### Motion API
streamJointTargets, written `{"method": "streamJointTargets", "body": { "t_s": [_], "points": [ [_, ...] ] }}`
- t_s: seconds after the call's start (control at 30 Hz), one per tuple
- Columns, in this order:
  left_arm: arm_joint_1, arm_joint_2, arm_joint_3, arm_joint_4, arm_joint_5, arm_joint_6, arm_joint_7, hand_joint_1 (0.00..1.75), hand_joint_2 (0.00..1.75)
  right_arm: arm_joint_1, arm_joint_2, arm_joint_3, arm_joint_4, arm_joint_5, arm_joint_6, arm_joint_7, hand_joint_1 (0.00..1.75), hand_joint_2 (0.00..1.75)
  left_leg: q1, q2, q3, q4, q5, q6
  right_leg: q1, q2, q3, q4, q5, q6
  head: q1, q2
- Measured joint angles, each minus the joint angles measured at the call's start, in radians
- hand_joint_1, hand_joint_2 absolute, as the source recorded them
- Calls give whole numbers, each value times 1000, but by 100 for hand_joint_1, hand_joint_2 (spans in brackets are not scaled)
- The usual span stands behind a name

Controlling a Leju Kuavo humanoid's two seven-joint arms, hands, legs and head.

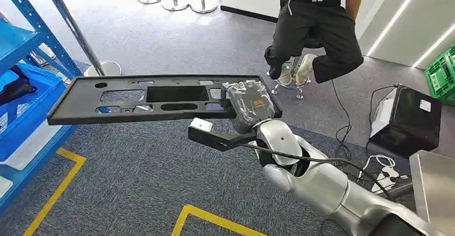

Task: Take the parts from the cabinet and place them on the table.

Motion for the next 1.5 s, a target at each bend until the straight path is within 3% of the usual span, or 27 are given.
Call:
{"method": "streamJointTargets", "body": {
  "t_s": [0.07, 0.1, 0.17, 0.2, 0.23, 0.27, 0.37, 0.4, 0.43, 0.5, 0.57, 0.63, 0.7, 0.73, 0.77, 0.87, 0.9, 0.97, 1.03, 1.1, 1.17, 1.2, 1.23, 1.27, 1.4, 1.43, 1.5],
  "points": [
    [1, 0, 0, 0, 0, 0, 0, 0, 175, 3, 0, 0, 0, 0, 0, 0, 175, 175, 0, 18, 1, 0, -2, -1, -9, -4, -58, 109, -26, 6, 12, 0],
    [0, 0, 0, 0, 0, 0, 0, 0, 175, 4, 0, 0, 0, 0, 0, 0, 175, 175, 1, 27, 3, 0, -4, -2, -13, -5, -52, 91, -3, 9, 15, 0],
    [0, 0, 0, 0, 0, 0, 0, 0, 175, 4, -3, 0, 0, 0, 0, 1, 175, 175, 4, 42, 12, 0, -11, -9, -13, -20, 32, -78, 90, 7, 25, 0],
    [0, 0, 0, 0, 0, 0, 0, 0, 175, 3, -3, 0, 0, 0, 0, 1, 175, 175, 4, 49, 18, 0, -15, -13, -12, -43, 79, -168, 127, 3, 31, 0],
    [0, 0, 0, 0, 0, 0, 0, 0, 175, 3, -3, 0, 0, 0, 0, 0, 175, 175, -1, 55, 20, -1, -18, -18, -1, -72, 96, -205, 111, -2, 37, 0],
    [-1, 0, 0, 0, 0, 0, 0, 0, 175, 3, -3, 0, 0, 0, 0, 0, 175, 175, -5, 58, 20, -1, -19, -25, 3, -54, 94, -212, 119, -14, 35, 0],
    [-3, 0, -1, 0, 0, 0, 0, 0, 175, 2, -6, 0, 0, 0, 0, 2, 175, 175, -5, 79, 34, -14, -20, -45, 9, -28, 93, -216, 118, -31, 32, 0],
    [-3, 0, -2, 0, 0, 0, 0, 0, 175, 3, -5, 0, -1, 0, 0, 1, 175, 175, -1, 69, 37, -9, -29, -52, -6, -22, 103, -229, 125, -41, 31, 0],
    [-3, 0, -2, 0, 0, 0, 0, 0, 175, 2, -6, 0, -2, 0, 0, 1, 175, 175, -1, 34, 30, 20, -49, -53, -4, -15, 107, -233, 125, -45, 21, 0],
    [-1, -1, -4, 0, 0, -1, 0, 0, 175, 2, -3, 0, -2, 1, 0, 0, 175, 175, -1, 2, -45, 175, -130, -52, -2, -1, 108, -232, 123, -56, 1, 0],
    [1, -1, -6, 0, 0, 0, 0, 0, 175, 4, -3, 0, -2, 0, 0, 0, 175, 175, -4, -3, -115, 301, -167, -52, 4, 18, 108, -230, 121, -59, -11, 0],
    [2, 0, -6, 0, 0, 1, 0, 0, 175, 5, -3, 0, -2, 0, 0, 0, 175, 175, -6, -4, -105, 255, -107, -47, 6, 45, 110, -223, 118, -62, -16, 0],
    [1, 0, -6, 0, 0, 2, 0, 0, 175, 5, -3, 0, -2, 0, 0, 0, 175, 175, -6, -23, -35, 88, -8, -40, 6, 67, 112, -214, 112, -58, -26, 0],
    [2, 0, -6, 0, 0, 2, 0, 0, 175, 5, -4, 0, -2, 0, 0, 0, 175, 175, -4, -65, -19, 28, 6, -34, 4, 76, 108, -209, 109, -55, -32, 0],
    [3, 0, -6, 1, 0, 2, 0, 0, 175, 3, -3, 0, -2, 0, 0, 0, 175, 175, 1, -80, -16, 9, 0, -34, 10, 87, 97, -195, 106, -49, -30, 0],
    [-2, -1, -8, 1, 0, 2, 0, 0, 175, 5, -4, 0, -2, 0, -1, 0, 175, 175, -10, -54, -15, 13, 3, -22, 1, 109, 93, -206, 113, -31, -27, 0],
    [-2, -7, -9, 0, 1, 2, 0, 0, 175, 5, -5, 0, -2, 0, -1, 0, 175, 175, 2, -40, -8, 0, 8, -14, 5, 113, 93, -203, 110, -27, -30, 0],
    [-2, -3, -9, 0, 0, 2, 0, 0, 175, 3, -6, 0, -2, 0, -1, 0, 175, 175, 2, -23, 2, -10, 10, -3, 6, 21, 62, -128, 63, -15, -4, 0],
    [0, -3, -10, 0, 0, 2, 0, 0, 175, 5, -6, 0, -2, 0, -1, 0, 175, 175, 2, -5, 2, -10, 9, -2, -2, -2, -19, 29, -4, -5, 0, 0],
    [0, -3, -12, 0, 0, 2, 0, 0, 175, 6, -6, 0, -2, 0, -1, 0, 175, 175, 2, 15, 3, -10, 6, -3, -12, -4, -63, 99, -8, 3, 11, 0],
    [0, -3, -14, 0, 0, 2, 0, 0, 175, 6, -8, 0, -2, 0, -1, 1, 175, 175, 3, 29, 10, -10, 1, -10, -15, -10, -8, -13, 67, 4, 18, 0],
    [0, -3, -14, 0, 0, 2, 0, 0, 175, 6, -8, 0, -2, 0, -1, 1, 175, 175, 4, 39, 15, -10, -3, -14, -14, -25, 48, -123, 117, 1, 25, 0],
    [0, -3, -15, 0, -5, 2, 0, 0, 175, 6, -8, 0, -2, 0, -1, 1, 175, 175, 3, 44, 20, -10, -7, -20, -11, -58, 88, -207, 135, -2, 32, 0],
    [-2, -3, -16, 0, -13, 2, 2, 0, 175, 5, -8, 0, -2, 0, 0, 2, 175, 175, -4, 51, 20, -10, -9, -26, 2, -61, 89, -212, 124, -10, 35, 0],
    [-1, -3, -24, 0, -21, -1, 8, 0, 175, 4, -12, 0, -3, 0, 0, 8, 175, 175, -2, 77, 35, -18, -16, -51, 3, -22, 89, -218, 127, -36, 27, 0],
    [-1, -2, -24, 0, -21, -1, 8, 0, 175, 6, -13, 0, -3, 0, 0, 8, 175, 175, 3, 53, 36, 4, -31, -57, -4, -16, 95, -225, 130, -41, 22, 0],
    [-1, -2, -25, 0, -21, -1, 9, 0, 175, 6, -13, 0, -3, 0, 1, 8, 175, 175, 2, 10, -19, 124, -106, -54, -3, -4, 96, -225, 129, -56, 2, 0]
  ]
}}
